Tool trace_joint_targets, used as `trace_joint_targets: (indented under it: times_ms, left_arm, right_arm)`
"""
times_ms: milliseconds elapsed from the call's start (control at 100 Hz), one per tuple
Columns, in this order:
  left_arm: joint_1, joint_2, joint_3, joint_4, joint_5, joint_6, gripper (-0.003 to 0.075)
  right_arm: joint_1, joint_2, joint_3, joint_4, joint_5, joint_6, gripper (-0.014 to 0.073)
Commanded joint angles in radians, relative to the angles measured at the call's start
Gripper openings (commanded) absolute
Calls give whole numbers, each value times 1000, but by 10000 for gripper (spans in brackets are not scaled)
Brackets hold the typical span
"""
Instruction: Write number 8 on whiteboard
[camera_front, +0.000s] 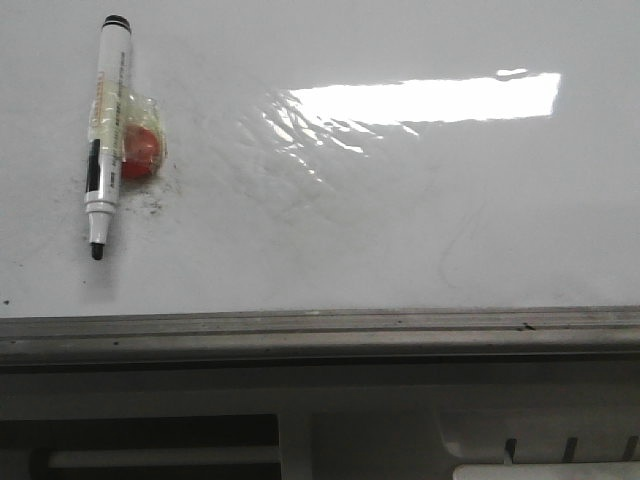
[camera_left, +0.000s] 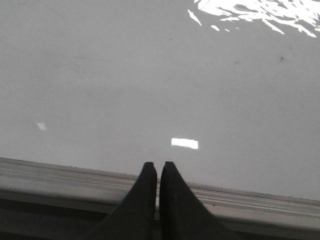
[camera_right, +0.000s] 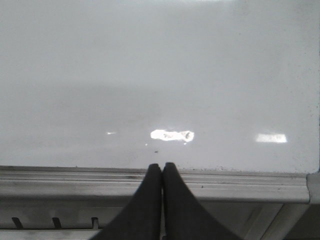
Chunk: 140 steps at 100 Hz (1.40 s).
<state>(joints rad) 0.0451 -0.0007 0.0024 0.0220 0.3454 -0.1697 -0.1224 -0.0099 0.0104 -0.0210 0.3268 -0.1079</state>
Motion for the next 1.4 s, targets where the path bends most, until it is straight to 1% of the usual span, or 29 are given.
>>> trace_joint_targets:
  times_ms: [0,670,900,1270,1390]
  left_arm:
    - [2,-32,30,1,-37,-11,-20]
    - [2,-32,30,2,-40,-11,-20]
    - [2,-32,30,120,-54,-11,-20]
    - [2,-32,30,148,-69,-11,-20]
    - [2,-32,30,135,-73,-11,-20]
  right_arm:
    - [-2,-21,13,9,-26,-7,-64]
    - [-2,-21,13,9,-26,-7,-64]
    - [-2,-21,13,9,-26,-7,-64]
    - [-2,-21,13,5,-29,-7,-64]
    - [-2,-21,13,5,-55,-7,-64]
